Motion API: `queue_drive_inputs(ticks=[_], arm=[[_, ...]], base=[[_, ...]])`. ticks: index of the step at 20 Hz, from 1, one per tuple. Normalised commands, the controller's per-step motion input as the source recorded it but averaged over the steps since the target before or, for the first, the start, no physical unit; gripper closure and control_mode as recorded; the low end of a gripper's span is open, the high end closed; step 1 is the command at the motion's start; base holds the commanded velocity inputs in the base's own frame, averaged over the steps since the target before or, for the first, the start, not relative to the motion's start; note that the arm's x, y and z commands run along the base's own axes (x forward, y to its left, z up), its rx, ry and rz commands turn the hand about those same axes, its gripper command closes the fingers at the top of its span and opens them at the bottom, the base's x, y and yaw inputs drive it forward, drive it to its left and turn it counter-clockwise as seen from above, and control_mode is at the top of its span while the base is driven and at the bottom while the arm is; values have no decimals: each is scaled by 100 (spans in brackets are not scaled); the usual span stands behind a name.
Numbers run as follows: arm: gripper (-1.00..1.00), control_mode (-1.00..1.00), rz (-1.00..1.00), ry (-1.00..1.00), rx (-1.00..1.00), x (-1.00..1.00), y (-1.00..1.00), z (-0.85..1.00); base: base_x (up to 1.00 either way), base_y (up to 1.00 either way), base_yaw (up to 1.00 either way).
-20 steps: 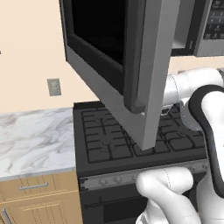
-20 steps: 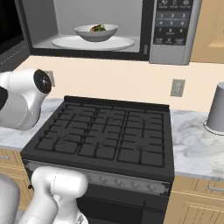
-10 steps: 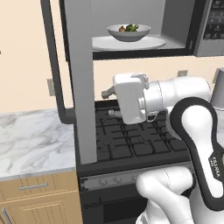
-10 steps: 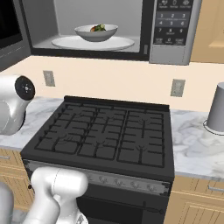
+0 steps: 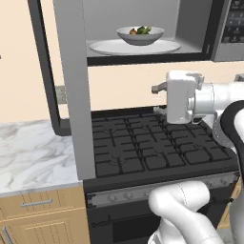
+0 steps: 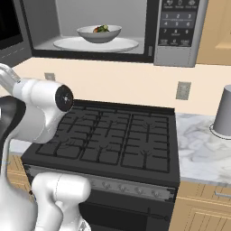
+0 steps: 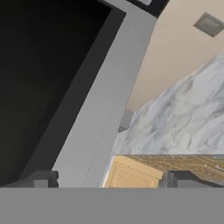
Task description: The microwave is finished heating the chicken drumstick and broccoli. Take the bowl containing the food and place it on the dining counter.
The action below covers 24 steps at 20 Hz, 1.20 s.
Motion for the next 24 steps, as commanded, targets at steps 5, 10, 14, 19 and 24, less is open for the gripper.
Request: queue_drive_inputs(ticks=[5, 10, 14, 19, 24], arm=[[-100, -100, -15, -2, 2, 16, -100, 31], [-100, -100, -19, 0, 0, 14, -98, 31], [-100, -100, -23, 5, 0, 32, -70, 24], [-100, -100, -23, 15, 1, 49, -52, 16], [-100, -100, -24, 6, 1, 89, -20, 10]], base=[[0, 0, 0], [0, 0, 0], [0, 0, 0], [0, 0, 0], [0, 0, 0]])
